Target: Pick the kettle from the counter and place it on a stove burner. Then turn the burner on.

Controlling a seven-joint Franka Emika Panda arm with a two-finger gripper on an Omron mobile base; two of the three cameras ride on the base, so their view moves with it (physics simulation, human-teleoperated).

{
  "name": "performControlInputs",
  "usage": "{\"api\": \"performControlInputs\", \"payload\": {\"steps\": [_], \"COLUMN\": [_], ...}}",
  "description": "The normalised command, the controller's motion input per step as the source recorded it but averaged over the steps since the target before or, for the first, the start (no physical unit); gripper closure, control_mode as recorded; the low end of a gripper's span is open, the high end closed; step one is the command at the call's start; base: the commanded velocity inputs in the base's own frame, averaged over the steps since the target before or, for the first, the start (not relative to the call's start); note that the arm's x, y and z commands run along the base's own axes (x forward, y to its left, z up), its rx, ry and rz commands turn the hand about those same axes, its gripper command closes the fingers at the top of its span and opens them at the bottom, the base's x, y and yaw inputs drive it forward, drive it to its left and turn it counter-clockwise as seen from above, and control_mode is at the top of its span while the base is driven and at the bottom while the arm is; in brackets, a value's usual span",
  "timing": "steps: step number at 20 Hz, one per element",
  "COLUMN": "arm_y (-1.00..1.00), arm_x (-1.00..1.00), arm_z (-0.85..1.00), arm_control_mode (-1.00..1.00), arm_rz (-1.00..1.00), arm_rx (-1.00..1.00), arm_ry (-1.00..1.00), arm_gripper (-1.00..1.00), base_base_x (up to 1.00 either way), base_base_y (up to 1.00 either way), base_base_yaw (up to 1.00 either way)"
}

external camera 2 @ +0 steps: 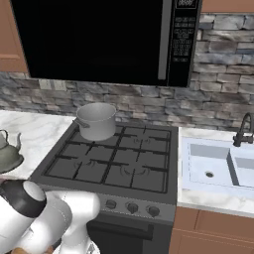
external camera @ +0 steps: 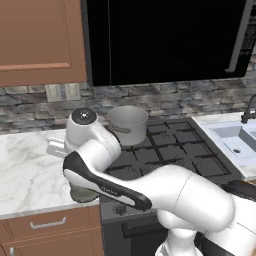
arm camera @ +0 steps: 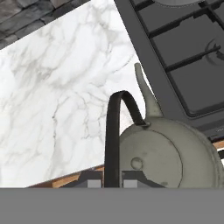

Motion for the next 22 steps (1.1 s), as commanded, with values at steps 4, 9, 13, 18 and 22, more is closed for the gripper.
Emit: {"api": "performControlInputs", "payload": {"steps": [4, 9, 13, 18, 22], "arm_y": [-0.16, -0.53, -0.63, -0.67, -0.7], "arm_x": [-0.01, -0.02, -0.02, -0.06, 0.0], "arm_z": [0.02, 0.13, 0.31, 0.23, 0.09], "arm_control_mode": [-1.0, -1.0, -1.0, -1.0, -1.0], "arm_rz": [0.01, 0.05, 0.05, 0.06, 0.11], "arm_rx": [0.0, 0.02, 0.06, 0.05, 0.05], "arm_ry": [0.0, 0.0, -0.02, -0.11, -0.17], "arm_gripper": [1.0, 1.0, 1.0, 1.0, 1.0], "base_base_x": [0.0, 0.0, 0.0, 0.0, 0.0], "base_base_y": [0.0, 0.0, 0.0, 0.0, 0.0], "base_base_yaw": [0.0, 0.0, 0.0, 0.0, 0.0]}}
